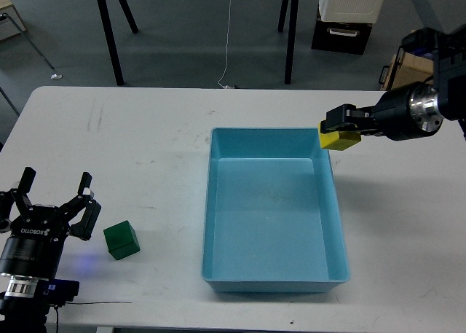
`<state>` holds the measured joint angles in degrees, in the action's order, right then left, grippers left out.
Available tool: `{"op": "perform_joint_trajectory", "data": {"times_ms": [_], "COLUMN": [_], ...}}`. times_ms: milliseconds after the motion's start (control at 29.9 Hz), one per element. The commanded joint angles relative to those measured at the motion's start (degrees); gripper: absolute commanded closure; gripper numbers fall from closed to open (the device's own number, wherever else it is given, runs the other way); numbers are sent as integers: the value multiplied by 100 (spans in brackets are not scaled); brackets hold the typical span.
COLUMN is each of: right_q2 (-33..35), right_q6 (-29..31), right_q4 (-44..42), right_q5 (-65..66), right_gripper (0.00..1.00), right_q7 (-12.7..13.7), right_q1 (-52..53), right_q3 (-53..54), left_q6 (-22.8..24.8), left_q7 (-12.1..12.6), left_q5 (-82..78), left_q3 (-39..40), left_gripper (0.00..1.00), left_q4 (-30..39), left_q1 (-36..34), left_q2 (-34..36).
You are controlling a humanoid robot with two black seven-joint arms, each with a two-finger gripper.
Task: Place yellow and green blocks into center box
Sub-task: 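Carry the yellow cube into the blue tub and release it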
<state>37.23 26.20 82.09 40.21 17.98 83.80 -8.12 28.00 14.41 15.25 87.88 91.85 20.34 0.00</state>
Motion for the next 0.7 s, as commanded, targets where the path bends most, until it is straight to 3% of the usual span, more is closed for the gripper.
{"op": "perform_joint_trajectory", "data": {"times_ms": [0,200,234,301,401,668], "right_q2": [-1259,-2219,-2281,-2343,-2335,-2159], "right_q6": [-1,-1,-10,-54,-72,-317], "right_q4": [-526,-904,-931,-975,-975,-1019], "right_q5": [13,57,57,57,49,-179], "right_gripper": [100,95,86,55,2,1], "right_q7": [92,180,197,206,206,206], "right_q1": [-13,-320,-355,-391,-391,-373], "right_q3": [-549,-1078,-1087,-1131,-1157,-780], "left_q6": [0,0,0,0,0,0], "left_q7": [-9,-18,-18,-18,-18,-9], "left_q5": [-22,-22,-13,-13,-22,-22], "left_q3": [1,9,9,9,1,1], "left_gripper": [0,0,0,0,0,0], "left_q4": [-9,-9,-9,-9,-9,0], "left_q1": [-12,23,23,32,40,32], "left_q2": [0,0,0,0,0,0]}}
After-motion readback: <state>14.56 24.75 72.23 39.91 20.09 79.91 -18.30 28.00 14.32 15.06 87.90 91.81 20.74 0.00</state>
